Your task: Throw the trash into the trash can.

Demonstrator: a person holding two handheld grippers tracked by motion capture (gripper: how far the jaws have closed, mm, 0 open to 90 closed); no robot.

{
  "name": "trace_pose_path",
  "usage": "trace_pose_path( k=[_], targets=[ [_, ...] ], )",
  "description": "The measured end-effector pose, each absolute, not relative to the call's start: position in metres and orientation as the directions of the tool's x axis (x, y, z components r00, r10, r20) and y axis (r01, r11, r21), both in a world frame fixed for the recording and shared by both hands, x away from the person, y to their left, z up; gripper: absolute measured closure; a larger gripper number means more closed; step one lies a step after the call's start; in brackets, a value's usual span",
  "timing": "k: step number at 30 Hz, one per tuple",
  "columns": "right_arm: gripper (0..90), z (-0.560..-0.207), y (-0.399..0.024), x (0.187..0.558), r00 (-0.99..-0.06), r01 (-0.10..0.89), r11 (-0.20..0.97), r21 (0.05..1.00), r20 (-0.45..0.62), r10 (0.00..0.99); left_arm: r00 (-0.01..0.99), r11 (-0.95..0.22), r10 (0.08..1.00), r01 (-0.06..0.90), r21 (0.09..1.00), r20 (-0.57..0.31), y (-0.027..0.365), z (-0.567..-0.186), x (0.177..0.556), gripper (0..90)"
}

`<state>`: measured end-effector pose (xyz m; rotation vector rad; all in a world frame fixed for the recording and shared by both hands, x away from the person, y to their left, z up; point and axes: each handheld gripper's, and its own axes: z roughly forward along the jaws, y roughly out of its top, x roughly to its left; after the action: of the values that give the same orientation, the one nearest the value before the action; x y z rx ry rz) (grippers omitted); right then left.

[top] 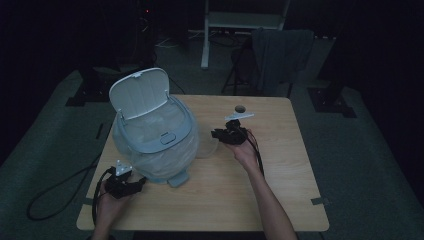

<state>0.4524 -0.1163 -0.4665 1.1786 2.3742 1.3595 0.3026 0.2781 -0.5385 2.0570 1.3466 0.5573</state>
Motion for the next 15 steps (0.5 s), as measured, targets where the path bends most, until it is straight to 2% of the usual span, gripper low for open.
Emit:
trace_pose_path(
  k=[4, 5, 8, 15],
  targets=[
    [80.4, -0.46, -0.105, 0.445, -0.697, 0.487, 0.35, 0.8, 0.114, 0.708, 0.395, -0.296, 0.919, 0.661, 0.689, 0.016, 0.278, -0.539, 0.303, 33.7],
    [81.7, -0.459, -0.1, 0.441, -0.702, 0.458, 0.388, 0.8, 0.058, 0.709, 0.395, -0.296, 0.919, 0.661, 0.689, 0.016, 0.278, -0.539, 0.303, 33.7],
    [82.3, -0.458, -0.092, 0.436, -0.717, 0.418, 0.446, 0.791, -0.015, 0.697, 0.395, -0.296, 0.919, 0.661, 0.689, 0.016, 0.278, -0.539, 0.303, 33.7],
    [83.1, -0.456, -0.088, 0.432, -0.719, 0.388, 0.485, 0.784, -0.072, 0.692, 0.395, -0.297, 0.919, 0.661, 0.689, 0.016, 0.278, -0.539, 0.303, 33.8]
  ],
)
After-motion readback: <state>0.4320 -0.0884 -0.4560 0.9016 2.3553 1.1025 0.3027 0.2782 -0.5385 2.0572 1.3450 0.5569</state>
